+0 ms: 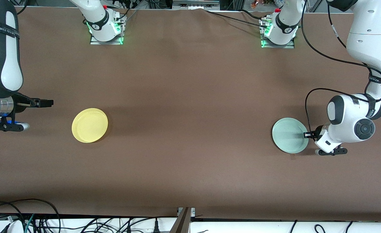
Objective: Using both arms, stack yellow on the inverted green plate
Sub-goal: 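Grasp the green plate's rim with the left gripper and tilt it up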
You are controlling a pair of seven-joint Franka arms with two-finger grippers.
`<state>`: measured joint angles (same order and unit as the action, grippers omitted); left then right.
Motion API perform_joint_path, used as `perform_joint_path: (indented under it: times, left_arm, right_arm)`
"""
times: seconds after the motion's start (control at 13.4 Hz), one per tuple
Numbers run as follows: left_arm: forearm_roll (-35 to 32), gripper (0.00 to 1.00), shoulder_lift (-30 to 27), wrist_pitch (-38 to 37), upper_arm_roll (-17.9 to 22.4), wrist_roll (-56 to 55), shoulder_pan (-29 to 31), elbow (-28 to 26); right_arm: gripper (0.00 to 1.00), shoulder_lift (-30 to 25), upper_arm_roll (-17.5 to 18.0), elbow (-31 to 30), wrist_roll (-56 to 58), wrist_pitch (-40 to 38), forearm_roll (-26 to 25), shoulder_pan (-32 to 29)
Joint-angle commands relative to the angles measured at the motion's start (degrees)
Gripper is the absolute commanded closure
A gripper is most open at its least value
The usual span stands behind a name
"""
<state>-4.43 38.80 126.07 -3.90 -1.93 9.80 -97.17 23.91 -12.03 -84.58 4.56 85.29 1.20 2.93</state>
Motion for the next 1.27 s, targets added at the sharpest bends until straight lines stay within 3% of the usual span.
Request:
perform_joint_path:
  times: [0.0, 0.22, 0.37, 0.52, 1.04, 1.19]
  left_arm:
    - [-0.67, 0.76, -0.92, 0.67, -0.06, -0.01, -0.04, -1.09]
    - [-0.67, 0.85, -0.92, 0.58, -0.06, -0.01, -0.04, -1.09]
    - [-0.67, 0.87, -0.92, 0.58, -0.06, 0.08, -0.04, -1.09]
    - [-0.67, 1.00, -1.01, 0.50, -0.06, 0.08, -0.04, -1.09]
    - [-1.45, 1.00, -2.50, -0.29, -0.15, -0.45, -2.14, -0.04]
    - [-2.25, 1.00, -3.64, -4.40, -0.06, -0.45, -4.61, 3.02]
  right_arm:
    - [0.00, -4.04, -0.36, -0.24, 2.63, -0.38, -0.76, -0.21]
    - [0.00, -7.03, -4.66, -0.15, 8.25, -0.82, 0.46, -0.56]
    - [0.00, -9.49, -5.46, -0.06, 9.41, -2.49, 0.03, -0.56]
    - [0.00, -9.68, -5.03, 4.74, 9.15, -5.72, -0.32, -0.56]
    - [0.00, -8.53, -4.94, 6.97, 8.27, -8.74, 0.20, -0.47]
    - [0.00, -8.45, -4.76, 7.06, 8.18, -8.74, 0.11, -0.21]
